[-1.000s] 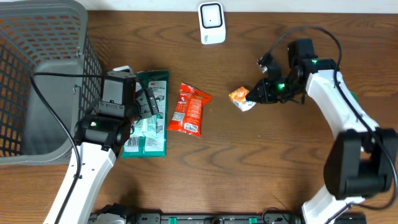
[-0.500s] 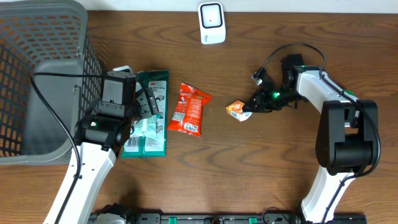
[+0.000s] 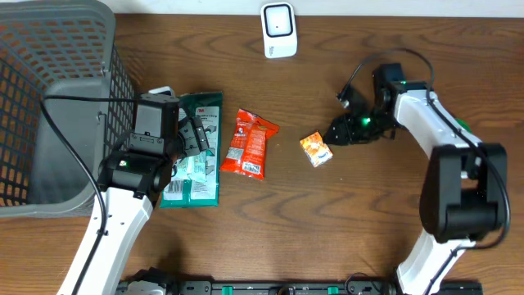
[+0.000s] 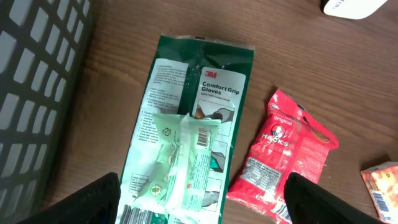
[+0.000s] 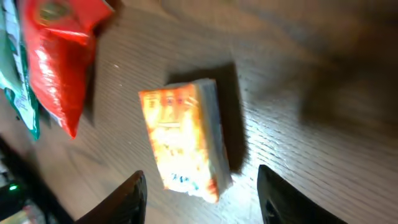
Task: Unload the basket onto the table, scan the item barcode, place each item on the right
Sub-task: 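Move the orange packet right and set it on the table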
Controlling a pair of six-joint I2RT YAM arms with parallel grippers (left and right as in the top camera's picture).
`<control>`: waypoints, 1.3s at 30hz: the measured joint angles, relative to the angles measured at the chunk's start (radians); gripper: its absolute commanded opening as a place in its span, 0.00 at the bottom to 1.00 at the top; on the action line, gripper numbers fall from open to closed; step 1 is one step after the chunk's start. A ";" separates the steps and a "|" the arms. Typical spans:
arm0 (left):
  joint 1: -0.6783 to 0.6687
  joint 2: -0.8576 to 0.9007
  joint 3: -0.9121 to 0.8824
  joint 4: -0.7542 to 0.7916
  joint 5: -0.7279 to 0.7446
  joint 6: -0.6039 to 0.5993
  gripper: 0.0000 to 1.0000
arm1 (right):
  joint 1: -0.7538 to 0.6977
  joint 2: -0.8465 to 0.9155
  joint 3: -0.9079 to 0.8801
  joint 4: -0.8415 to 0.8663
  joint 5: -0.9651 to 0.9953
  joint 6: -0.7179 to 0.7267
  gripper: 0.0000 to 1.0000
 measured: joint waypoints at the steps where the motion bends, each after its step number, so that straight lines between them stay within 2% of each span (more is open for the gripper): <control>1: 0.000 0.000 0.000 0.000 0.000 0.000 0.84 | 0.004 -0.016 0.003 0.002 0.014 -0.001 0.52; 3: 0.000 0.000 0.000 0.000 0.000 0.000 0.84 | 0.017 -0.053 0.011 0.003 0.043 -0.011 0.31; 4: 0.000 0.000 0.000 0.000 0.000 0.000 0.84 | 0.023 -0.062 0.016 0.005 0.054 -0.024 0.30; 11: 0.000 0.000 0.000 0.000 0.000 0.000 0.84 | 0.085 -0.056 0.003 0.049 0.131 -0.057 0.32; 18: 0.000 0.000 0.000 0.000 0.000 0.000 0.84 | 0.113 -0.050 -0.081 0.142 0.209 -0.062 0.32; 25: 0.000 0.000 0.000 0.000 0.000 0.000 0.84 | 0.114 -0.048 -0.185 0.241 0.202 -0.063 0.32; 28: 0.000 0.000 0.000 0.000 0.000 0.000 0.84 | 0.126 -0.048 -0.188 0.244 0.197 -0.063 0.38; 31: 0.000 0.000 0.000 0.000 0.000 0.000 0.84 | 0.139 -0.048 -0.188 0.244 0.194 -0.066 0.39; 32: 0.000 0.000 0.000 0.000 0.000 0.000 0.84 | 0.139 -0.048 -0.188 0.244 0.193 -0.066 0.36; 34: 0.000 0.000 0.000 0.000 0.000 0.000 0.84 | 0.139 -0.048 -0.188 0.243 0.191 -0.067 0.05; 35: 0.000 0.000 0.000 0.000 0.000 0.000 0.84 | 0.139 -0.048 -0.188 0.243 0.188 -0.067 0.01; 39: 0.000 0.000 0.000 0.000 0.000 0.000 0.84 | 0.139 -0.048 -0.188 0.243 0.169 -0.067 0.01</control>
